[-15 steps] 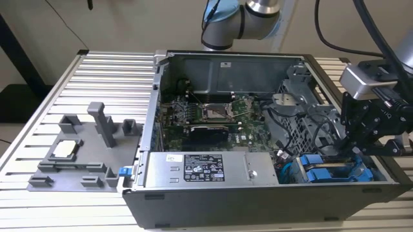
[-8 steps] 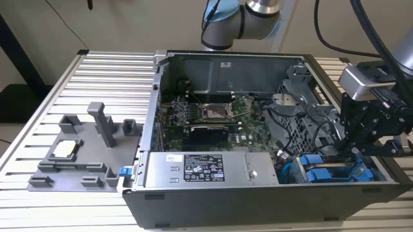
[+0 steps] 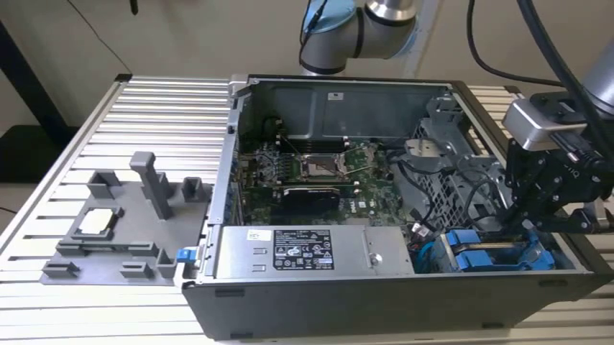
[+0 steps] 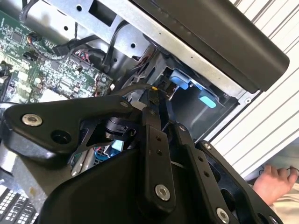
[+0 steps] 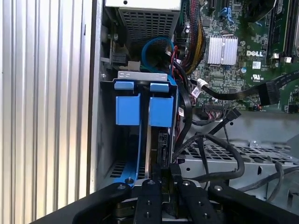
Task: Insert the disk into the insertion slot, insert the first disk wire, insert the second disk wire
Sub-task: 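Insert the first disk wire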
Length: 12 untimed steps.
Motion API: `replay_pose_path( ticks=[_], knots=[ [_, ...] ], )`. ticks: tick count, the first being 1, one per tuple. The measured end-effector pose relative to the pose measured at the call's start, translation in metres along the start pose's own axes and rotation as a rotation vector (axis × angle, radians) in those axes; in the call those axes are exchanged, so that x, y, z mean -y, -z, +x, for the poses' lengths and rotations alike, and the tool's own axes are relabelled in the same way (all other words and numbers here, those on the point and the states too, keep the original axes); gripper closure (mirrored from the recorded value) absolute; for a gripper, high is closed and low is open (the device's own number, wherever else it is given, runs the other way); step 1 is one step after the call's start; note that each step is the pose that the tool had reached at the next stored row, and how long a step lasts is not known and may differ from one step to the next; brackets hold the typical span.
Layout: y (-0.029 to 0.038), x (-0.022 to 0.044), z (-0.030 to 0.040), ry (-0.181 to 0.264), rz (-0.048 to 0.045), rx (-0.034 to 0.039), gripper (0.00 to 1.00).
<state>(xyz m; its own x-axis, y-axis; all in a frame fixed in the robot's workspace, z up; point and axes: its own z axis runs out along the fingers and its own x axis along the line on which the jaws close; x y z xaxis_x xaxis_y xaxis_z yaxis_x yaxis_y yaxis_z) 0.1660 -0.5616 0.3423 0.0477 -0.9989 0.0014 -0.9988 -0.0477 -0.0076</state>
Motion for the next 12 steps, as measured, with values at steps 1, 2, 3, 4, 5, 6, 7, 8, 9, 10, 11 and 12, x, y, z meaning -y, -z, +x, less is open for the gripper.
replay_pose_path(
  ticks=[1,2,3,4,5,6,7,8,9,10,11,12],
  knots=[
    [-0.0001,0.0000,0.0000,-0.002,0.0000,0.0000,0.81],
    [-0.0002,0.0000,0.0000,-0.004,0.0000,-0.0001,0.81],
    [-0.0002,0.0000,0.0000,-0.007,0.0000,0.0000,0.81],
    [-0.0003,0.0000,0.0000,-0.009,0.0000,0.0000,0.81],
    [-0.0003,0.0000,0.0000,-0.011,0.0000,0.0001,0.81],
    [-0.0001,0.0000,0.0000,-0.013,-0.0003,0.0001,0.81],
    [0.0001,0.0000,0.0000,-0.014,-0.0004,0.0005,0.81],
    [0.0002,0.0000,0.0000,-0.016,-0.0005,0.0006,0.81],
    [0.0007,0.0000,0.0001,-0.017,-0.0005,0.0002,0.81],
    [0.0010,0.0000,0.0002,-0.019,-0.0006,0.0000,0.81],
    [0.0011,0.0000,0.0003,-0.020,-0.0007,-0.0001,0.81],
    [0.0011,0.0000,0.0004,-0.021,-0.0007,0.0000,0.81]
  ],
)
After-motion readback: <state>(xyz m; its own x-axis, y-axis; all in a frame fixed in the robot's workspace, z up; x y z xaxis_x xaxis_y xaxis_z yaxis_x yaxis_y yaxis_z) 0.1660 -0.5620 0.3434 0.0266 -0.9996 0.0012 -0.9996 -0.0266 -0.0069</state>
